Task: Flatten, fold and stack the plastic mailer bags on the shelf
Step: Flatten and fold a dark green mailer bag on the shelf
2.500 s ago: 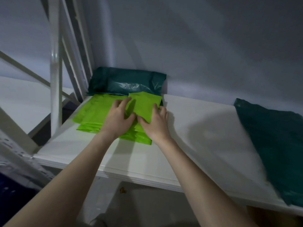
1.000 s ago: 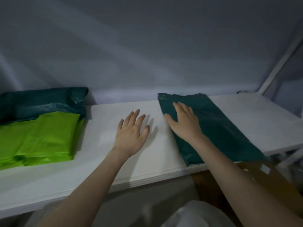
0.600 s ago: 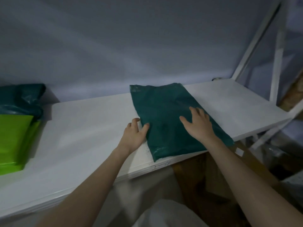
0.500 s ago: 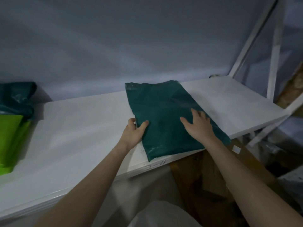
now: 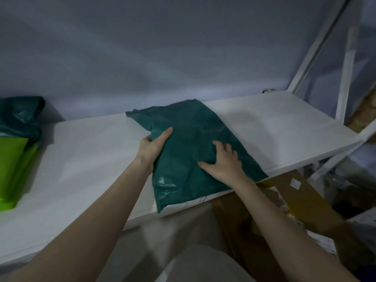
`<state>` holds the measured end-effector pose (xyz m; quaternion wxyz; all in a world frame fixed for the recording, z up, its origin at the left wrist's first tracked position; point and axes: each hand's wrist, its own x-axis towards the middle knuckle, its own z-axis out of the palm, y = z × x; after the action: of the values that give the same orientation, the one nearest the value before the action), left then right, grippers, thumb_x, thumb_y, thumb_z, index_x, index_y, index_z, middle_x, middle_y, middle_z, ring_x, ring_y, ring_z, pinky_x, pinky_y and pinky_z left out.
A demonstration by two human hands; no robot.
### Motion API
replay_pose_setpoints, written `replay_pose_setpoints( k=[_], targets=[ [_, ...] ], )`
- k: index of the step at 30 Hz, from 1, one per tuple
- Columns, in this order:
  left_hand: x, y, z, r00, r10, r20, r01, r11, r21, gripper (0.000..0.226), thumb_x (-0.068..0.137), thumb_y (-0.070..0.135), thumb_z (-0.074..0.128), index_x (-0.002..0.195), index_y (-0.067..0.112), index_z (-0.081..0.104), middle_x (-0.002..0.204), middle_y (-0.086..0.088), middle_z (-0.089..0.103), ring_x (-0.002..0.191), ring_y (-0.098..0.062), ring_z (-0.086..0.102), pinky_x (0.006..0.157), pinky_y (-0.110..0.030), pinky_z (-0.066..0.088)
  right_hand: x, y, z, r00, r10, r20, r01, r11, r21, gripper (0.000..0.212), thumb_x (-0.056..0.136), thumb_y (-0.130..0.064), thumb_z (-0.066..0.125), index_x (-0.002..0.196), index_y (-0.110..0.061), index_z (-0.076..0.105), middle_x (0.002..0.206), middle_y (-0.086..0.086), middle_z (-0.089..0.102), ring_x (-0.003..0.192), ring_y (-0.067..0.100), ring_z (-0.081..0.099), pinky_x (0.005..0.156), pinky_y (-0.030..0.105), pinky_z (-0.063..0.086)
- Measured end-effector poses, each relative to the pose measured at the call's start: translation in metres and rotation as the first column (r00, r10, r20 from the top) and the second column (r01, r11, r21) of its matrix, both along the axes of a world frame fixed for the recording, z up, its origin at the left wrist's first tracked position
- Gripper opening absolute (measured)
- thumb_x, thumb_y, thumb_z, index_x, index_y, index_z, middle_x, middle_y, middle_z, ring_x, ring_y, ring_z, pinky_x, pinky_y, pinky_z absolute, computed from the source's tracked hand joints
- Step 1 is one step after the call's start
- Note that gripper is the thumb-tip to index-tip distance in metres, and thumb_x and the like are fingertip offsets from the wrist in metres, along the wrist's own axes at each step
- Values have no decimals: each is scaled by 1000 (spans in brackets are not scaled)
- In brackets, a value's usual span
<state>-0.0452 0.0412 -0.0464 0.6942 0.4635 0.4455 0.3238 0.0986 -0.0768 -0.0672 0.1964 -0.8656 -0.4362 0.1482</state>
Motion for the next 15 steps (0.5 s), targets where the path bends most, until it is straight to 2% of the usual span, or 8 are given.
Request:
replay_pose_setpoints(
  k=[3,5,8,12,15],
  targets=[
    [-25,5,12,1000,-10,8,10,995,99,26,83,30,69,103,13,65,96,-1,71,80,-12,69,60,-19,56,-11,6,7,999,27,-39,-26,999,34,81,82,-59,55,144,-25,17,147,3,27,133,32,29,108,53,27],
    [-47,9,20,999,-33,-4,33,985,170,20,84,28,67,101,17,66,97,0,72,84,-13,70,66,-20,55,-17,10,16,997,19,-78,-10,993,115,76,85,-58,51,144,-24,18,148,4,28,134,30,30,108,53,27],
    [-82,14,35,996,-55,66,39,974,222,13,85,19,65,98,18,66,93,2,74,84,-12,70,69,-20,55,-26,18,33,993,0,-121,34,962,272,71,90,-52,47,145,-19,18,148,7,26,135,29,27,111,49,27],
    [-131,21,57,976,-108,191,62,970,236,45,68,7,69,113,10,61,105,-5,71,95,-20,69,77,-29,57,-37,30,60,966,-29,-258,145,884,444,76,89,-50,51,147,-13,19,146,10,28,135,28,30,111,43,30],
    [-160,23,70,966,-184,182,131,954,269,48,66,-1,63,112,12,61,106,-5,71,96,-20,68,78,-29,57,-46,36,84,923,-17,-384,224,837,500,83,86,-56,52,149,-16,15,152,5,24,139,23,28,110,38,29]
  ],
)
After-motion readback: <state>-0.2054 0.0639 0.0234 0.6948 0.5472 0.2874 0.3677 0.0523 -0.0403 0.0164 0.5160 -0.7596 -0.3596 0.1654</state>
